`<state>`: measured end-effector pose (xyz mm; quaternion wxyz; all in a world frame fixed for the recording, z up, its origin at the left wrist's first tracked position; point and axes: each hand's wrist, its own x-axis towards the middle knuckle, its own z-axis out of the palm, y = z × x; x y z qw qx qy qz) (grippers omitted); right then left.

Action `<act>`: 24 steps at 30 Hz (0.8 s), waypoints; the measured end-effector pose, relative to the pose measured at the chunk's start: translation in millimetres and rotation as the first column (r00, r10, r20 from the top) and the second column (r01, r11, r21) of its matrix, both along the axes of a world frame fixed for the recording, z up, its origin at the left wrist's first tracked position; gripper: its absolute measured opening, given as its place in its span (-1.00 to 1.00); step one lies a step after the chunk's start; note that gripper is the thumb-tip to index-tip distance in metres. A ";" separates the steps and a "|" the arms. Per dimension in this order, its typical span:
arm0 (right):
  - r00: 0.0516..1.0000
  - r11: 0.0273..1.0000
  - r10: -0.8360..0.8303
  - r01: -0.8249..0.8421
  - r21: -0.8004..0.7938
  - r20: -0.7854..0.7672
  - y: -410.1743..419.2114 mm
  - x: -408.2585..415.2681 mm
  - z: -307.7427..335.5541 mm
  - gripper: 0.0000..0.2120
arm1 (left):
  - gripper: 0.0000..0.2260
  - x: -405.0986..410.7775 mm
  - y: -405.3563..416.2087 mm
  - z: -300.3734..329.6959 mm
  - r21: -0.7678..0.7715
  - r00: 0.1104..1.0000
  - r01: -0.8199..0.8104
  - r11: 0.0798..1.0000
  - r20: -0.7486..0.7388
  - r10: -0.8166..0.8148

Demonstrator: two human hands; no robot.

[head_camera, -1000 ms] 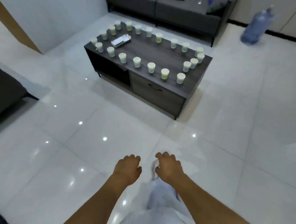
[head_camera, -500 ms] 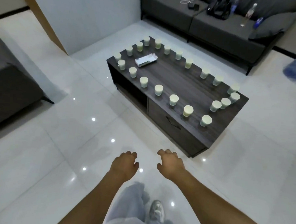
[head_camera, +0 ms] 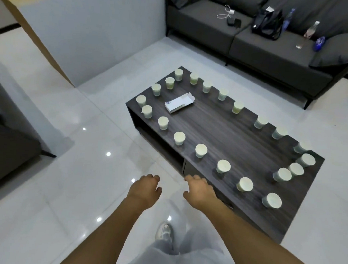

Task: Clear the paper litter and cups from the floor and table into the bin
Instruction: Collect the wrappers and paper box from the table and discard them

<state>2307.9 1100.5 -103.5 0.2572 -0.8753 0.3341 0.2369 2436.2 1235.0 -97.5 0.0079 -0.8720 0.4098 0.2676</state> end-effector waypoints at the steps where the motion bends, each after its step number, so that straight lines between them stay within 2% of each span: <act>1: 1.000 1.000 0.004 -0.004 0.007 0.004 -9.2 17.1 0.7 -0.56 | -0.68 18.2 -10.7 0.7 -0.002 1.000 -0.008 1.000 0.000 0.008; 8: 0.999 0.999 0.016 -0.015 0.040 -0.029 -91.1 112.5 -9.3 -0.54 | -0.64 117.6 -90.3 -6.6 0.020 0.999 -0.031 0.999 -0.033 0.032; 15: 0.996 0.997 0.072 -0.071 0.028 -0.046 -186.9 208.6 -13.9 -0.55 | -0.67 203.7 -168.0 -10.9 0.006 0.986 -0.154 0.988 -0.063 0.154; 24: 0.983 0.986 0.165 -0.162 0.042 -0.079 -237.5 331.2 -20.1 -0.54 | -0.69 308.6 -200.8 -19.4 0.031 0.955 -0.274 0.961 -0.112 0.275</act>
